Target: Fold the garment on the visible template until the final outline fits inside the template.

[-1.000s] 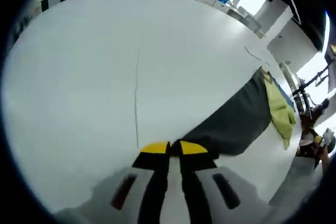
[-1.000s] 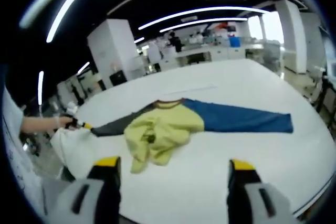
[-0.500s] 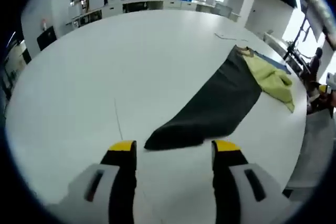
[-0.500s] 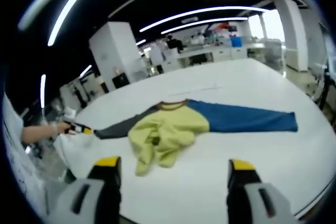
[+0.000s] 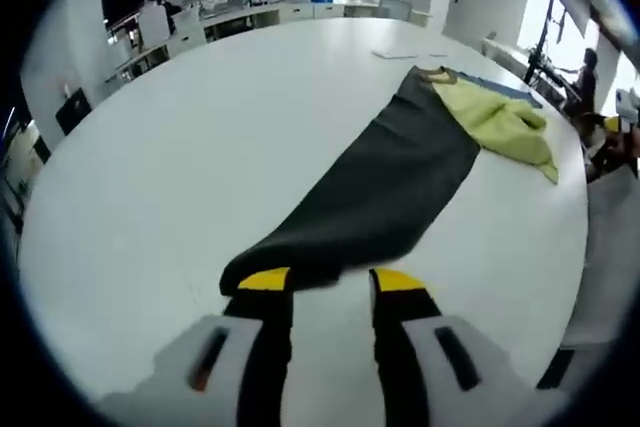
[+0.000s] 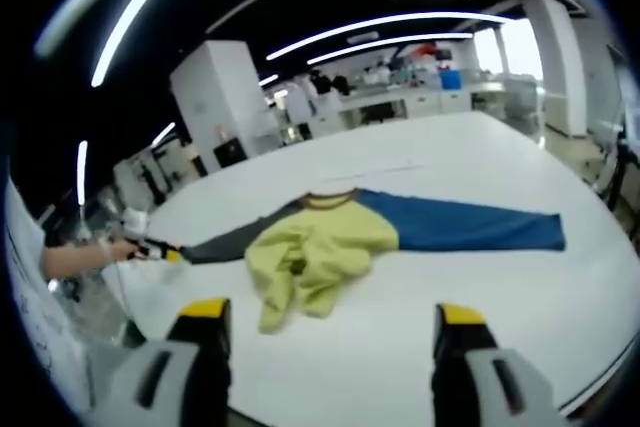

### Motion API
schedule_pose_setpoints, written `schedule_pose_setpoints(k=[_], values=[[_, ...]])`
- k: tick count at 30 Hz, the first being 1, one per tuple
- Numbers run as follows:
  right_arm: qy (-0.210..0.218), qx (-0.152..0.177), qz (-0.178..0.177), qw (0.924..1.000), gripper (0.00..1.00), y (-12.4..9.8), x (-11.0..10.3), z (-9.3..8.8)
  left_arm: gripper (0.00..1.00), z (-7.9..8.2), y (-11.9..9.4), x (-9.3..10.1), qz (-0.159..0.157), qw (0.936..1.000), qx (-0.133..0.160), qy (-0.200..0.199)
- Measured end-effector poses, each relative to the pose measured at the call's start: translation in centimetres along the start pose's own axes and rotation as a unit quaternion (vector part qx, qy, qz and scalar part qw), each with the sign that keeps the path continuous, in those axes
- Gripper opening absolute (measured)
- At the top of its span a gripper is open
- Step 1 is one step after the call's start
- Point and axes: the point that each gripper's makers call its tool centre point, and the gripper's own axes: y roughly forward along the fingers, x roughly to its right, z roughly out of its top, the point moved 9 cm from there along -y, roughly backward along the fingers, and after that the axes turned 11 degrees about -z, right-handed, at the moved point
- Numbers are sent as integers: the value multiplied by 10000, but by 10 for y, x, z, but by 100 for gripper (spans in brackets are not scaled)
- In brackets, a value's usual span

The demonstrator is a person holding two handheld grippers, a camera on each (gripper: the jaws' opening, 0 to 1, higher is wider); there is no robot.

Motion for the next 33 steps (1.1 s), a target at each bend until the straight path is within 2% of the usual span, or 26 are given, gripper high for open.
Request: schedule_pose_setpoints(k=[2,9,15,22,23,24,27,30,33], values=[[26,6,-23,10000,83,-1,1,-1,25,-2,3,1,-3,9999,-101,-3],[51,-44,-108,9999,82,-4,7,-5,21,-1,12,4,-24,10000,-91,20],[114,-20,-107,9999,83,-5,7,-5,13,-1,11,3,45,9999,-13,-144],[138,2,-35,9999,82,-2,0,-6,6,-4,9,4,175,9997,-84,154],[133,-9,-27,9999,82,-2,-1,-6,3,-3,9,2,204,9997,-80,147],[109,-25,-14,9999,82,0,-1,-7,1,-3,9,-1,318,9994,-88,97],[104,-19,19,9999,82,-1,-4,-6,0,-4,8,-4,134,9988,55,-460],[101,3,29,9999,82,-1,-4,-5,0,-8,3,-8,113,9984,94,-538],[89,12,46,9999,82,-2,-5,-4,0,-9,-2,-4,34,9959,326,-845]])
